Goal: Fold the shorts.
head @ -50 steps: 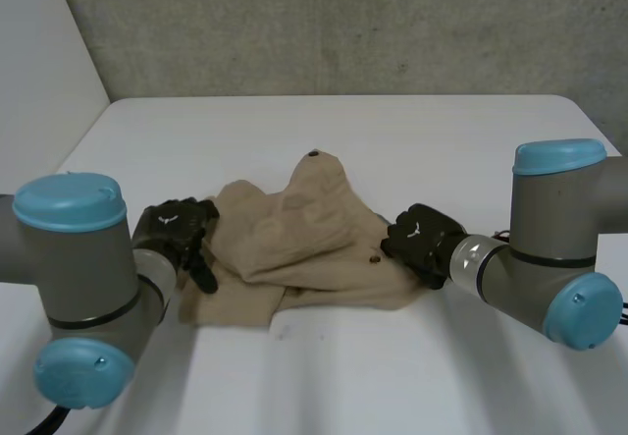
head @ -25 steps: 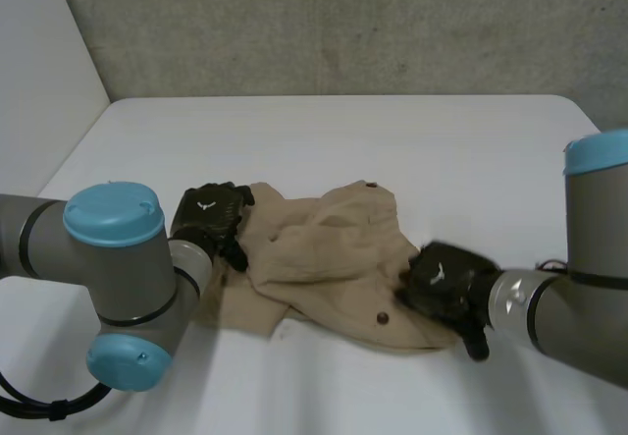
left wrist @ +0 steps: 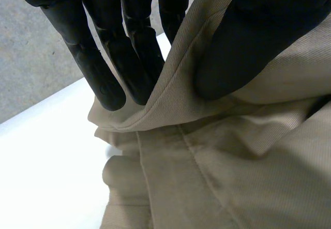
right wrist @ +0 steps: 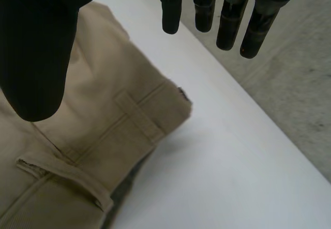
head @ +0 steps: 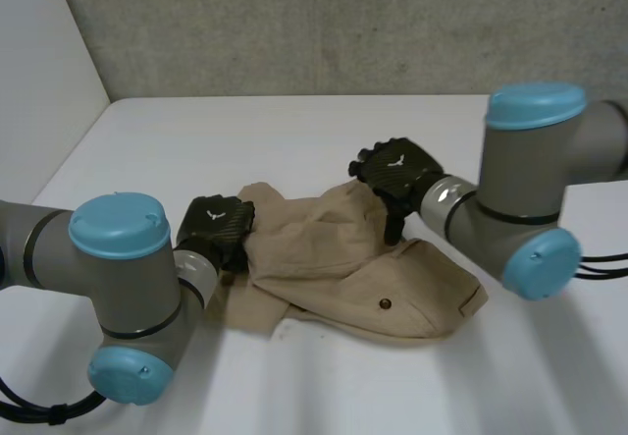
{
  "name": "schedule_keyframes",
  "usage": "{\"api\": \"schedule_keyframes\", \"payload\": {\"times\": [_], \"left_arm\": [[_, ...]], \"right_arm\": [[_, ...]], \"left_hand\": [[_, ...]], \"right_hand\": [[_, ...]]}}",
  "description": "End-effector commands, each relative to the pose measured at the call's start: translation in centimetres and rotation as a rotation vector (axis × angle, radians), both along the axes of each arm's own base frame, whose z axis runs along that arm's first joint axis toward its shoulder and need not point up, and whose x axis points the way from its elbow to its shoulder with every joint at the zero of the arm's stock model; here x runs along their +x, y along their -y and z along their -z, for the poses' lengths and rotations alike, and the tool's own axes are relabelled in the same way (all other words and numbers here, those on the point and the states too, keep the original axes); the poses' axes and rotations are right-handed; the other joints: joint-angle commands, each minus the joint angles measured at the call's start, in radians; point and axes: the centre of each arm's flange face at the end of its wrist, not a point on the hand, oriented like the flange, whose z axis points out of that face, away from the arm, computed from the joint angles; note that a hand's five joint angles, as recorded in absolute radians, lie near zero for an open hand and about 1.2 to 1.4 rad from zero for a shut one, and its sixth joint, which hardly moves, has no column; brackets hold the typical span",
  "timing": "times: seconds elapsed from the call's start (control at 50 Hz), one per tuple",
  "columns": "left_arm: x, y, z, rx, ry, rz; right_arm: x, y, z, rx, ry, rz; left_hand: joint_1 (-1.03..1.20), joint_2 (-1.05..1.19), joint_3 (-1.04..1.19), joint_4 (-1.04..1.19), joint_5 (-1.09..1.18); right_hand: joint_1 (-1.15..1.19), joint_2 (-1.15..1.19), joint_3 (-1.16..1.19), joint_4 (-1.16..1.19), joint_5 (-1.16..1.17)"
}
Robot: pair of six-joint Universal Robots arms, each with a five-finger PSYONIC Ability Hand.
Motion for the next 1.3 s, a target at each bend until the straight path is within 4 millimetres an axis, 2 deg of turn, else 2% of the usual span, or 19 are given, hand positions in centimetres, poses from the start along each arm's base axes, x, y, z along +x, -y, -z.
{"api": "schedule_keyframes", "payload": {"times": [0.02, 0.04, 0.06, 0.08, 0.2, 0.28, 0.3, 0.38, 0.46, 0.5, 0.54, 0.6, 0.68, 0.78, 0.82, 0.84, 0.86, 1.12, 1.3], "left_arm": [[-0.2, 1.0, -0.7, -0.043, -0.001, -0.005], [-0.3, 1.4, -1.0, -0.057, -0.007, -0.006], [-0.4, 1.7, -1.3, -0.073, -0.015, -0.008], [-0.7, 2.4, -2.0, -0.109, -0.025, -0.009], [-1.8, 5.5, -6.2, -0.295, -0.043, -0.013], [-2.1, 8.0, -10.9, -0.483, -0.05, -0.031], [-2.2, 8.4, -12.1, -0.528, -0.057, -0.037], [-2.9, 9.6, -19.2, -0.814, -0.163, -0.071], [-2.8, 8.3, -24.6, -1.015, -0.278, -0.097], [-2.4, 7.2, -26.5, -1.073, -0.318, -0.103], [-2.1, 5.9, -27.3, -1.092, -0.337, -0.096], [-2.3, 4.8, -25.6, -1.04, -0.316, -0.071], [-2.9, 3.4, -20.8, -0.911, -0.25, -0.026], [-2.4, 1.3, -12.6, -0.682, -0.113, 0.023], [-2.1, 0.6, -11.0, -0.638, -0.072, 0.036], [-1.9, 0.3, -10.3, -0.621, -0.054, 0.041], [-1.8, -0.4, -9.5, -0.604, -0.012, 0.051], [-2.4, -3.6, -13.0, -0.691, 0.09, 0.096], [-2.1, -5.6, -16.7, -0.737, 0.031, 0.059]], "right_arm": [[2.2, 1.2, 2.8, -0.009, -0.003, -0.021], [2.3, 1.4, 3.0, -0.016, -0.003, -0.016], [2.5, 1.9, 3.2, -0.04, -0.005, -0.001], [2.6, 2.3, 3.2, -0.056, -0.003, 0.007], [3.5, 5.1, 0.5, -0.275, 0.054, 0.067], [3.7, 7.1, -5.0, -0.539, 0.151, 0.165], [3.6, 7.5, -8.6, -0.663, 0.228, 0.206], [2.6, 6.4, -17.3, -0.95, 0.44, 0.261], [1.6, 4.3, -21.8, -1.072, 0.544, 0.261], [1.3, 3.8, -22.3, -1.072, 0.546, 0.251], [1.2, 3.2, -21.8, -1.039, 0.515, 0.222], [1.2, 2.6, -20.2, -0.971, 0.459, 0.191], [0.6, 1.4, -16.5, -0.818, 0.349, 0.164], [-0.5, -0.4, -9.0, -0.535, 0.154, 0.142], [-0.9, -1.1, -6.8, -0.443, 0.095, 0.134], [-1.3, -1.8, -5.2, -0.362, 0.054, 0.134], [-1.6, -2.2, -4.5, -0.32, 0.039, 0.136], [-3.4, -4.5, -1.1, 0.41, 0.521, 0.342], [-1.3, -5.3, -0.9, 0.425, 0.584, 0.203]], "left_hand": [[0.28, 0.21, 0.215, 0.209, 0.25], [0.28, 0.21, 0.215, 0.209, 0.25], [0.28, 0.21, 0.215, 0.209, 0.25], [0.28, 0.21, 0.215, 0.209, 0.25], [0.28, 0.21, 0.215, 0.209, 0.25], [0.28, 0.21, 0.215, 0.209, 0.25], [0.28, 0.21, 0.215, 0.209, 0.25], [0.28, 0.21, 0.215, 0.209, 0.25], [0.28, 0.21, 0.215, 0.209, 0.25], [0.28, 0.21, 0.215, 0.209, 0.25], [0.28, 0.21, 0.215, 0.209, 0.25], [0.28, 0.21, 0.215, 0.209, 0.25], [0.28, 0.21, 0.215, 0.209, 0.25], [0.28, 0.21, 0.215, 0.209, 0.25], [0.28, 0.21, 0.215, 0.209, 0.25], [0.28, 0.21, 0.215, 0.209, 0.25], [0.28, 0.21, 0.215, 0.209, 0.25], [0.28, 0.21, 0.215, 0.209, 0.25], [0.28, 0.21, 0.215, 0.209, 0.25]], "right_hand": [[0.629, 0.614, 0.608, 0.602, 0.587], [0.74, 0.726, 0.719, 0.714, 0.699], [1.125, 1.11, 1.104, 1.098, 1.084], [1.189, 1.174, 1.168, 1.162, 1.147], [1.189, 1.175, 1.168, 1.163, 1.148], [1.189, 1.175, 1.168, 1.163, 1.148], [1.189, 1.175, 1.168, 1.163, 1.148], [1.189, 1.175, 1.168, 1.163, 1.148], [1.189, 1.175, 1.168, 1.163, 1.148], [1.189, 1.175, 1.168, 1.163, 1.148], [1.189, 1.175, 1.168, 1.163, 1.148], [1.189, 1.175, 1.168, 1.163, 1.148], [1.189, 1.175, 1.168, 1.163, 1.148], [1.185, 1.17, 1.164, 1.158, 1.143], [0.872, 0.858, 0.851, 0.846, 0.831], [0.411, 0.397, 0.39, 0.385, 0.37], [0.253, 0.238, 0.232, 0.226, 0.211], [0.101, 0.087, 0.08, 0.075, 0.06], [0.069, 0.054, 0.048, 0.042, 0.028]]}}
